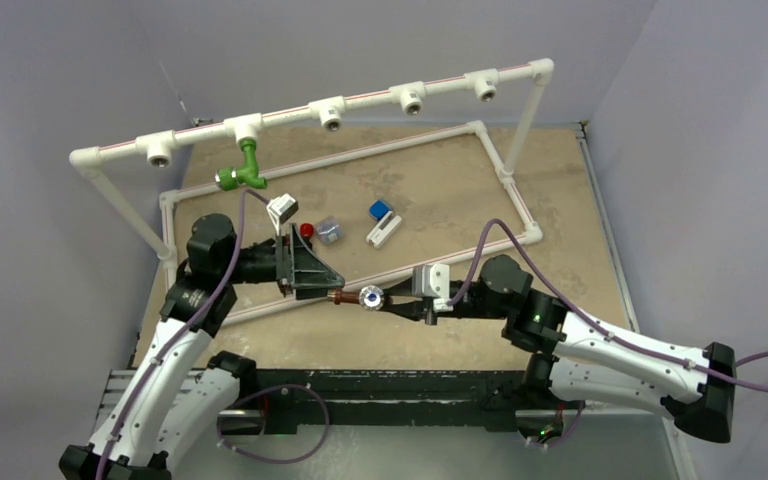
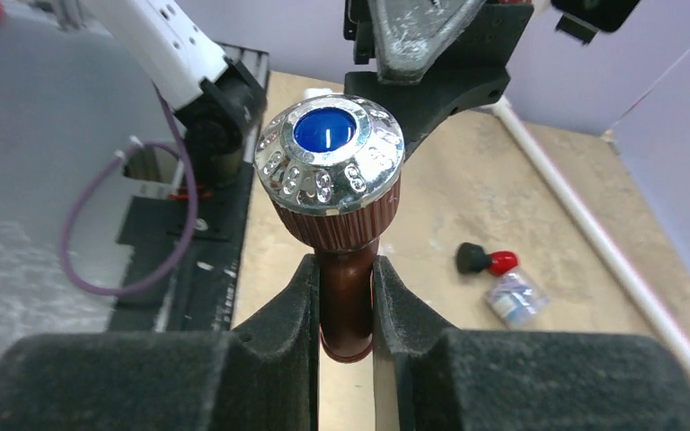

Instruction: Install the water faucets

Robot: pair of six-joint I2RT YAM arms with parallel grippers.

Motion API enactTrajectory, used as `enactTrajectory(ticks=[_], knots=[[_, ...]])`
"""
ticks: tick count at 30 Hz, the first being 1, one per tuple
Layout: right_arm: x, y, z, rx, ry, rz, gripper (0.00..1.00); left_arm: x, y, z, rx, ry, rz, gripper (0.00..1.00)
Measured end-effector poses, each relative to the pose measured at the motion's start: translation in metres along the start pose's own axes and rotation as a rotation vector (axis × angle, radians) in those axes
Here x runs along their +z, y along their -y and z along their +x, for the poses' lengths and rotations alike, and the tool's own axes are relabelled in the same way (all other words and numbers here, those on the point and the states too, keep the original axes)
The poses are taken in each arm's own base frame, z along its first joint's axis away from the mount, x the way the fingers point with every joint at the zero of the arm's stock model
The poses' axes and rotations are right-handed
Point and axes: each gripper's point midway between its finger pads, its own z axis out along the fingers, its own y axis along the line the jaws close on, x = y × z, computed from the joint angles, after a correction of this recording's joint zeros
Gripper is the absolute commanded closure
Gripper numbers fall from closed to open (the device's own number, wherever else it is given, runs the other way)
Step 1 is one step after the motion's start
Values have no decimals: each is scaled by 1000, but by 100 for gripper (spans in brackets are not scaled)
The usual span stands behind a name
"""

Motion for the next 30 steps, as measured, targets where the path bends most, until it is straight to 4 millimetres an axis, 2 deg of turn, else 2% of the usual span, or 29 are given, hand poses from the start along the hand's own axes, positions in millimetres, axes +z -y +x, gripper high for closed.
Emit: enactTrajectory(ticks=[5,11,21,26,30], knots=[[5,-8,-5,185,25,-15,100,-2,-5,5,98,-24,-19,42],[15,-16,4,382,-3,-28,100,-6,-7,17,183,-65,-5,44],[26,-26,-11,668,45,-75,100,-17,1,40,316,-127,44,46],[37,-31,-13,792,28,-110,100,-18,0,41,351,-128,42,52],[38,-33,-15,857,27,-120,100,-19,-3,43,374,-128,37,56]])
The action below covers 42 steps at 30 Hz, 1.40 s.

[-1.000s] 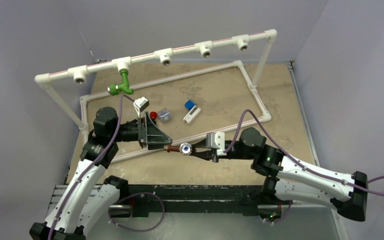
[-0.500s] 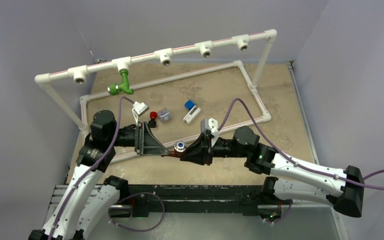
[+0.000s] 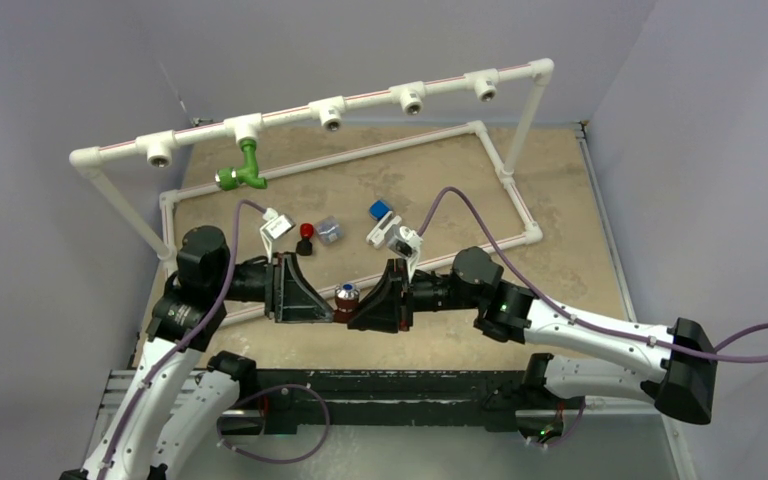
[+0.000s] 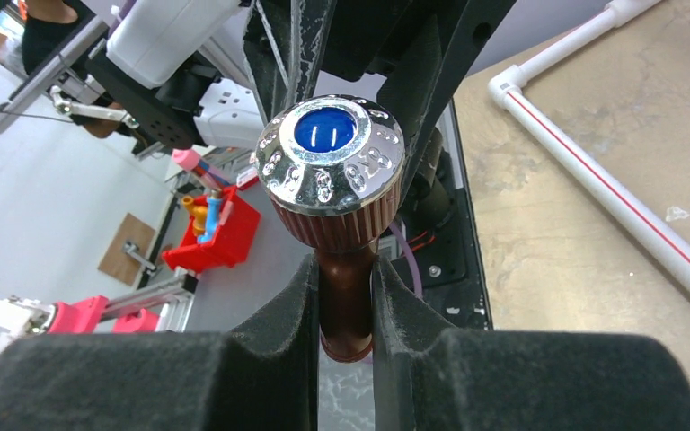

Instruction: Install the water faucets

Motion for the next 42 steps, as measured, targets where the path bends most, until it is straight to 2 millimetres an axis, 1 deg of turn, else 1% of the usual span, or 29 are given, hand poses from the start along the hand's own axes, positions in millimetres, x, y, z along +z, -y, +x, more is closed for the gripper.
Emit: enactTrajectory(ticks=[8,15,17,18,20,21,22,23,24,25,26,27,30,34,36,38,42], knots=[[-1,-1,-5,75,14,4,100,-1,1,2,39,3,-7,57],[-7,-6,-10,107,45,-6,100,-2,1,3,69,2,-9,59],[-7,-6,-10,115,52,-10,100,-2,2,3,72,1,-10,65],[-7,-6,-10,118,53,-11,100,-3,2,3,75,2,-11,69],[-7,-7,-9,126,54,-15,100,-3,3,2,89,5,-12,85],[-7,-7,-9,127,55,-17,100,-3,3,2,87,4,-11,97],[-8,-6,-9,129,55,-17,100,-3,3,2,96,4,-9,100],[-8,-6,-9,129,54,-18,100,-3,3,2,92,5,-9,100],[-8,-6,-9,129,56,-19,96,-2,4,1,95,7,-8,100],[-8,-7,-10,130,59,-21,89,-2,4,0,95,9,-6,100],[-8,-7,-11,130,62,-23,79,-2,5,0,99,11,-4,100],[-8,-8,-11,129,64,-24,65,-2,6,-1,105,13,0,100],[-9,-6,-13,130,85,-12,50,-2,6,0,114,19,6,100],[-18,-4,-13,124,132,8,37,-3,8,2,116,25,15,100],[-23,-5,-14,117,154,9,32,-3,8,2,118,32,17,100],[-27,-8,-18,107,186,4,24,-3,9,1,120,45,20,100],[-34,-15,-21,112,225,-22,20,-2,8,0,104,70,24,100]])
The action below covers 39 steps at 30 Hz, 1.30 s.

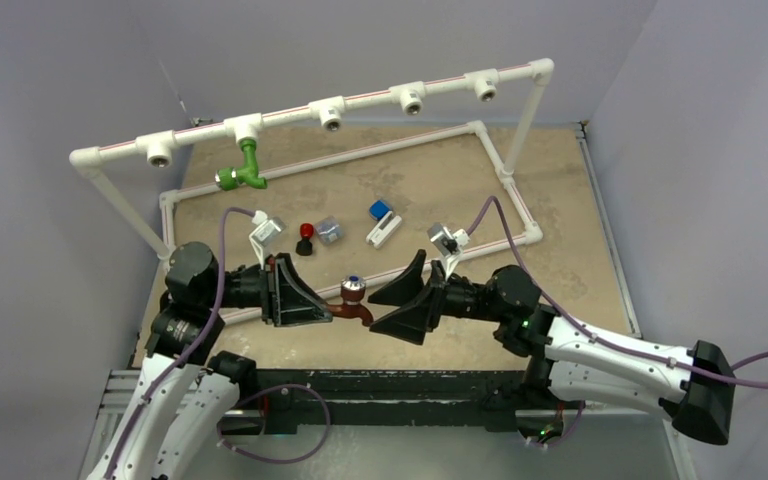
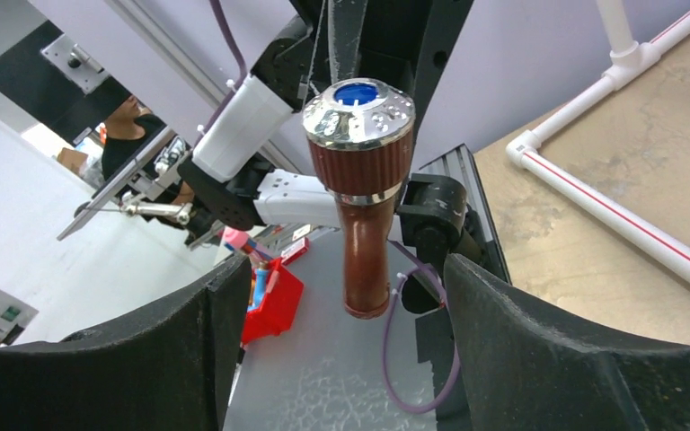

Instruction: Install the water faucets

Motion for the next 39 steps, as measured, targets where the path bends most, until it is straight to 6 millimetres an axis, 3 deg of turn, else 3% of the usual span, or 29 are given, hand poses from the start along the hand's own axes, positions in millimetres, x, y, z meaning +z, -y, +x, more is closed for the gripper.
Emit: enactTrajectory(ticks=[6,14,23,39], knots=[[2,2,-1,9,11,1,25,2,-3,-6,-33,43,-14,100],[17,20,4,15,-15,42,31,2,2,-15,-35,87,-8,100],[19,11,-12,-13,51,17,38,3,1,-18,-56,103,-11,100],[23,9,-17,-22,63,7,57,4,-1,-21,-69,110,-6,100]])
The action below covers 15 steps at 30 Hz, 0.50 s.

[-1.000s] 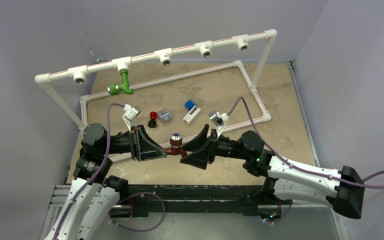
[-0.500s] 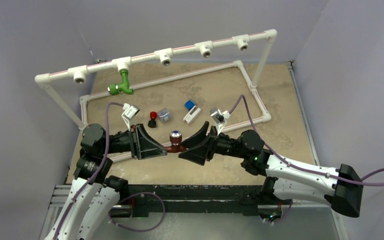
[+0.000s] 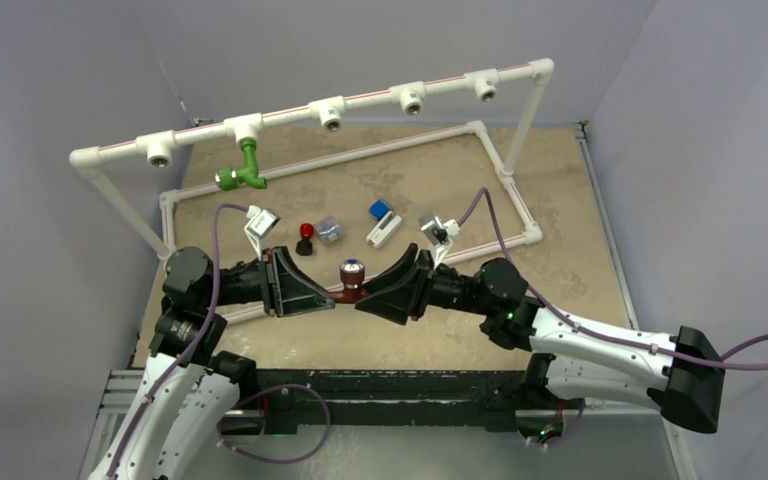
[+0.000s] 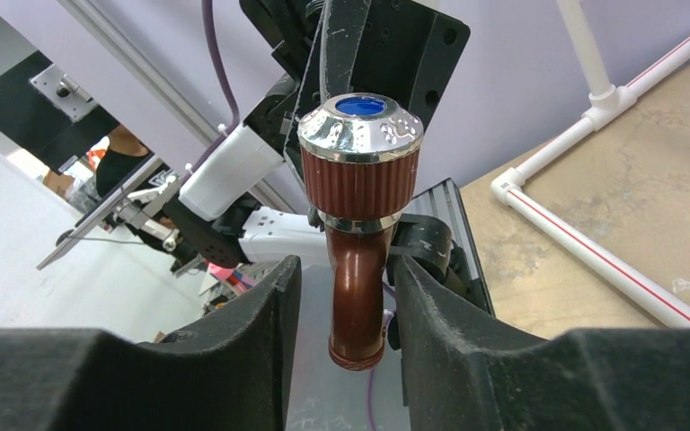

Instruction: Install the water faucets

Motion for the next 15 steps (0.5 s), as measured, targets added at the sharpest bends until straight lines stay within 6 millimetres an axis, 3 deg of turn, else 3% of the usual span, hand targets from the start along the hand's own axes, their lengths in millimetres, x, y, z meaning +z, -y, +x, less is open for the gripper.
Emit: enactTrajectory(ticks=[15], knots=[[0,2,1,-13,-4,7,64,1,-3,-1,-25,9,-5,100]])
